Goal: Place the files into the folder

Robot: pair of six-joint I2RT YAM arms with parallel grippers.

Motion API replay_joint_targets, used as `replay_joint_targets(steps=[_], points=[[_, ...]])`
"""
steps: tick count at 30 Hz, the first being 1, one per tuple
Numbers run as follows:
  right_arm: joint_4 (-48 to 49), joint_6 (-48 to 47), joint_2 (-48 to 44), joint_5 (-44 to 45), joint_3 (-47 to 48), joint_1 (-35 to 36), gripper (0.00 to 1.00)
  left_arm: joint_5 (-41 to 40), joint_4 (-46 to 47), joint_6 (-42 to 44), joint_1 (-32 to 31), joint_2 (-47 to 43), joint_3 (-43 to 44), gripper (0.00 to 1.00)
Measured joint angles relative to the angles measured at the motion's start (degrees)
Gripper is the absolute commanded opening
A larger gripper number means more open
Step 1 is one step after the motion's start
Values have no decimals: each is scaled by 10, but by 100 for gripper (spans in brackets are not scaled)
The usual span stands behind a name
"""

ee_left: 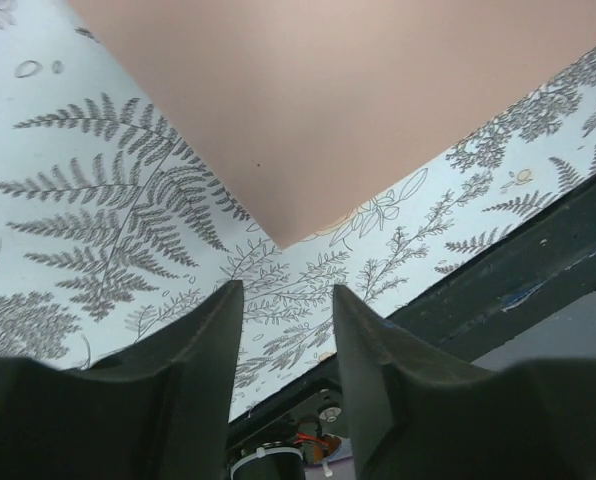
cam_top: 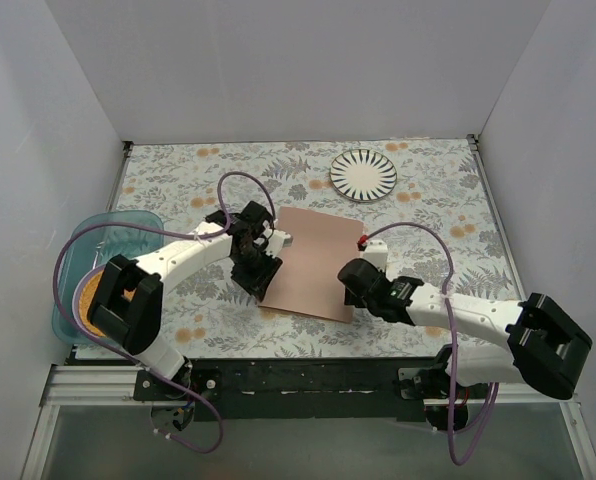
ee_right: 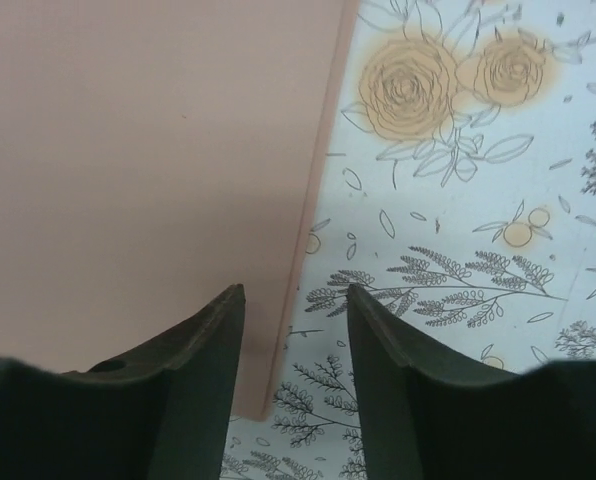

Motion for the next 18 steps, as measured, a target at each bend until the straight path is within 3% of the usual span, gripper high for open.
replay_joint_targets(steps=[1,3,4,5,9,18], points=[[-12,-10,0,0,17,0,63,-4,-5,2,-2,-8,5,59],[-37,-39,0,-1,63,-1,66,-18,-12,3,-3,-30,25,70],[-43,-56,-2,-5,86,-1,66,-27,-12,1,-3,-45,38,93],[-46,-72,-5,-10,104,-1,66,-34,-14,-2,-2,-57,53,98],[-43,-131,-49,-44,136,-1,67,-51,7,-17,15,-115,95,98],[-37,-207,-113,-112,136,-1,69,-51,34,-42,94,-181,55,98]])
